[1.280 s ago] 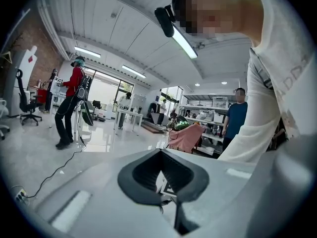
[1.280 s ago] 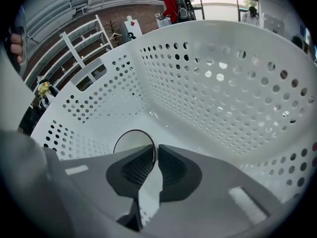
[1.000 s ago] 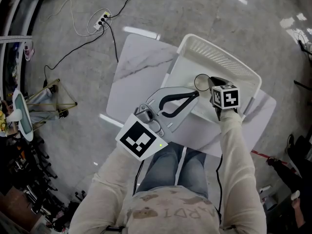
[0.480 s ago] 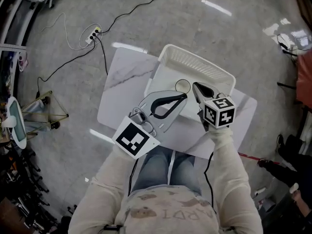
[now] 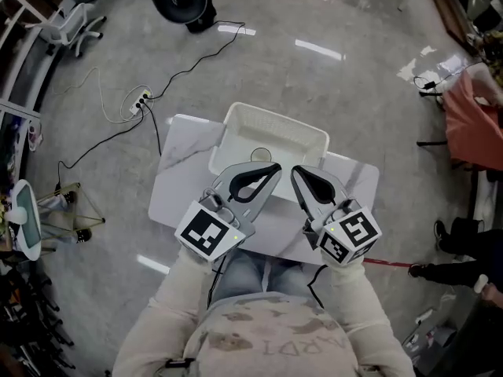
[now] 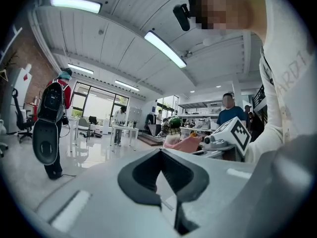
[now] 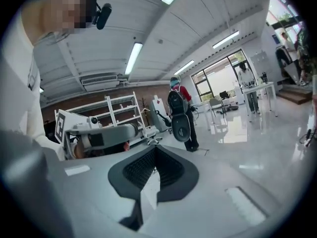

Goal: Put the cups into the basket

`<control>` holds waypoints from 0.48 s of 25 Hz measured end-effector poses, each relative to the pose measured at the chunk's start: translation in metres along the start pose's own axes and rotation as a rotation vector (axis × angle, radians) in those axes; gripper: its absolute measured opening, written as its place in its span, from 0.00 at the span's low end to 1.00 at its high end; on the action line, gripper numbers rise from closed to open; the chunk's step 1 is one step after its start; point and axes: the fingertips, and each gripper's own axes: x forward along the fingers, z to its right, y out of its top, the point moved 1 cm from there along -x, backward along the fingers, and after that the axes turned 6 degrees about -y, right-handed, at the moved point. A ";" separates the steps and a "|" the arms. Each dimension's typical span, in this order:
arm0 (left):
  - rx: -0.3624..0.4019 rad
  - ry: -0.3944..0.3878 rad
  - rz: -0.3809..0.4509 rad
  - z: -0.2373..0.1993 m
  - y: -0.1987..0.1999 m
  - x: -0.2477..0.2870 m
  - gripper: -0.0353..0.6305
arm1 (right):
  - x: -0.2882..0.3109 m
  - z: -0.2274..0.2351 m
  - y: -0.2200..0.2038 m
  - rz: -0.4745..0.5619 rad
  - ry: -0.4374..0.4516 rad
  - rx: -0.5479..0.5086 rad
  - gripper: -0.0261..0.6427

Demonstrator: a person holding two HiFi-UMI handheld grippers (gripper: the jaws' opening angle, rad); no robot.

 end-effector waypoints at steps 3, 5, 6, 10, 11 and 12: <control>0.009 0.003 0.002 0.026 0.014 0.003 0.05 | -0.040 -0.016 0.028 0.087 0.027 -0.026 0.07; 0.027 0.003 -0.002 0.043 0.022 0.003 0.05 | -0.065 -0.026 0.043 0.141 0.044 -0.036 0.07; 0.040 0.001 -0.005 0.052 0.026 0.003 0.05 | -0.075 -0.031 0.049 0.164 0.051 -0.041 0.07; 0.036 0.016 0.000 0.076 0.035 -0.003 0.05 | -0.103 -0.048 0.064 0.231 0.071 -0.078 0.07; 0.035 0.021 0.002 0.081 0.036 -0.003 0.05 | -0.107 -0.050 0.065 0.240 0.074 -0.085 0.07; 0.036 0.026 -0.002 0.085 0.037 -0.004 0.05 | -0.111 -0.052 0.066 0.246 0.078 -0.088 0.07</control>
